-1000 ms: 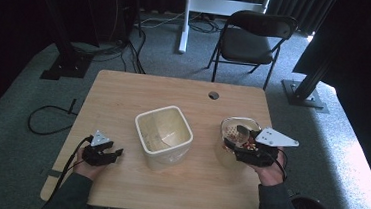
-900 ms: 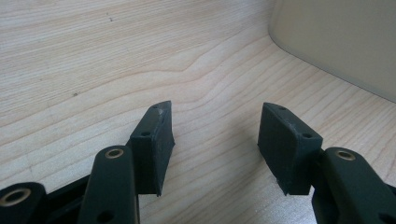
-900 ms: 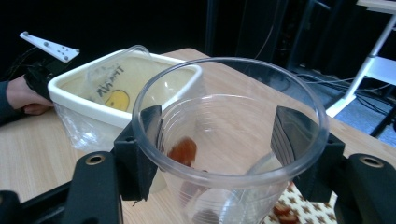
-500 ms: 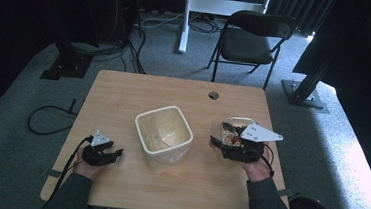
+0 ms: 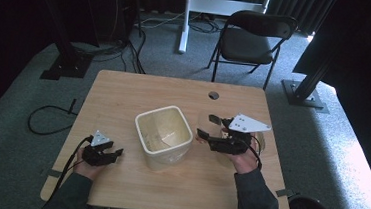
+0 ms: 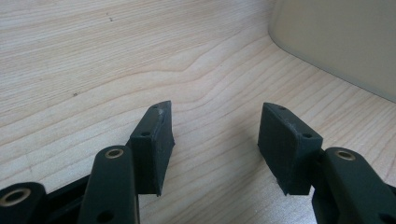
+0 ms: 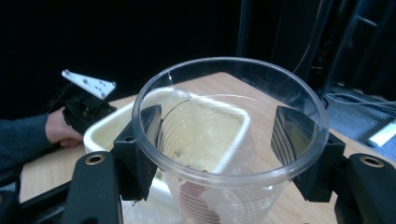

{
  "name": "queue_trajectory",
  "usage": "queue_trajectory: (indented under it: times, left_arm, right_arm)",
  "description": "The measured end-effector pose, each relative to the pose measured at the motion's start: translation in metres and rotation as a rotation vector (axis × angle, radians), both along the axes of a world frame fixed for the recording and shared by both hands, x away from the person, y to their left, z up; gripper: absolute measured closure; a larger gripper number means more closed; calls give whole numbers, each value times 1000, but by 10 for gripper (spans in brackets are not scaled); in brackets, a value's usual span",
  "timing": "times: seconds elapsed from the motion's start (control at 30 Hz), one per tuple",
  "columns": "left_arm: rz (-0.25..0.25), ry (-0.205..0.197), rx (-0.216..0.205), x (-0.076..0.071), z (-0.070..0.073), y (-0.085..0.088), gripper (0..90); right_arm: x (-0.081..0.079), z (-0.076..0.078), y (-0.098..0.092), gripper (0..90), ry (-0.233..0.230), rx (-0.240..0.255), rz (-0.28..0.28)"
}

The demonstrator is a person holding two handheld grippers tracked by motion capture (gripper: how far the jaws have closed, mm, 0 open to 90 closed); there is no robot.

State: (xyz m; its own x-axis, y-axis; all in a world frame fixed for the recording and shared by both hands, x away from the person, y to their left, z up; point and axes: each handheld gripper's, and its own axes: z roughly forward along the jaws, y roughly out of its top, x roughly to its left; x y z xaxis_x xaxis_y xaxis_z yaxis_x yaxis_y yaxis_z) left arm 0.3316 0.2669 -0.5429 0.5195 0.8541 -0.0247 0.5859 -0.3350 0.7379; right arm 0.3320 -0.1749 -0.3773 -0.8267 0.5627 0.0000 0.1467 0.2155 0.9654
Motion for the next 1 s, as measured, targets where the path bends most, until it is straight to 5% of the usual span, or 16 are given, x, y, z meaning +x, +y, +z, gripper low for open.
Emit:
queue_trajectory:
  times: [0.43,1.0]
  left_arm:
    - [0,-1,-2,0,0,0,459]
    - [-1,-1,-4,0,0,0,458]
  right_arm:
    - [22,9,41,332,1,20,43]
    - [51,-10,81,319,60,-5,46]
